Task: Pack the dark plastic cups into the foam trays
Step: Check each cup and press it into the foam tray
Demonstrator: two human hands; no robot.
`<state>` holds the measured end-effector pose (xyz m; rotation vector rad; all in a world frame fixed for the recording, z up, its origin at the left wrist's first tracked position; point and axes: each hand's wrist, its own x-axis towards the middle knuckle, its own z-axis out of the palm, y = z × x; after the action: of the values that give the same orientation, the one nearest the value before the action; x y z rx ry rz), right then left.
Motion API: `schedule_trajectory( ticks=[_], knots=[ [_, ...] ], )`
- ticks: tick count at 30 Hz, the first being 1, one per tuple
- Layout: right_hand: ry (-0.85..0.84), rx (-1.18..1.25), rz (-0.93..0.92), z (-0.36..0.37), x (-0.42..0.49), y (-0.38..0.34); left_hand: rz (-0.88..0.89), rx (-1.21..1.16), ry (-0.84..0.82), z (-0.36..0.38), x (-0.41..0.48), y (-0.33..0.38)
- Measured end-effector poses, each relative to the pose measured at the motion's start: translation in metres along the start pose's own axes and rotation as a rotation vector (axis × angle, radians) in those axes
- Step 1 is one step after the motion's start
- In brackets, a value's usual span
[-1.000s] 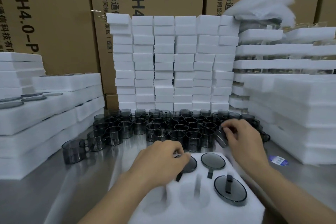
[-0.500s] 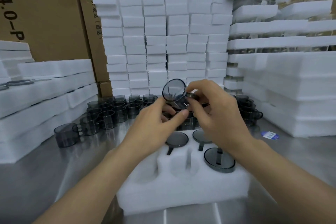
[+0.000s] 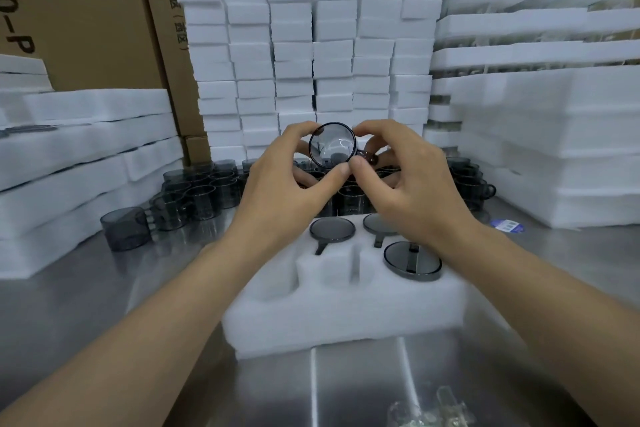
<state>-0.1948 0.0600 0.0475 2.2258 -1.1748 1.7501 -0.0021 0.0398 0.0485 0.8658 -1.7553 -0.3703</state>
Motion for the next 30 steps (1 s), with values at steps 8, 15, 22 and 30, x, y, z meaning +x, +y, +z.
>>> schedule_trajectory(
  ticks=[8,15,22,30],
  knots=[
    [-0.067,0.061,0.07,-0.0012,-0.0006,-0.0022,0.037,-0.003,-0.001,-0.0005,0.0,0.0028],
    [-0.063,0.079,0.132,0.0002,-0.0018,0.0004,0.049,0.03,-0.006,-0.0004,-0.0004,0.0013],
    [-0.018,0.145,0.226,0.0016,-0.002,0.0014,0.03,0.085,0.004,-0.002,0.0011,0.0005],
    [-0.018,0.137,0.293,0.0006,-0.002,-0.0023,0.013,0.1,-0.001,-0.0012,0.0008,0.0003]
  ],
)
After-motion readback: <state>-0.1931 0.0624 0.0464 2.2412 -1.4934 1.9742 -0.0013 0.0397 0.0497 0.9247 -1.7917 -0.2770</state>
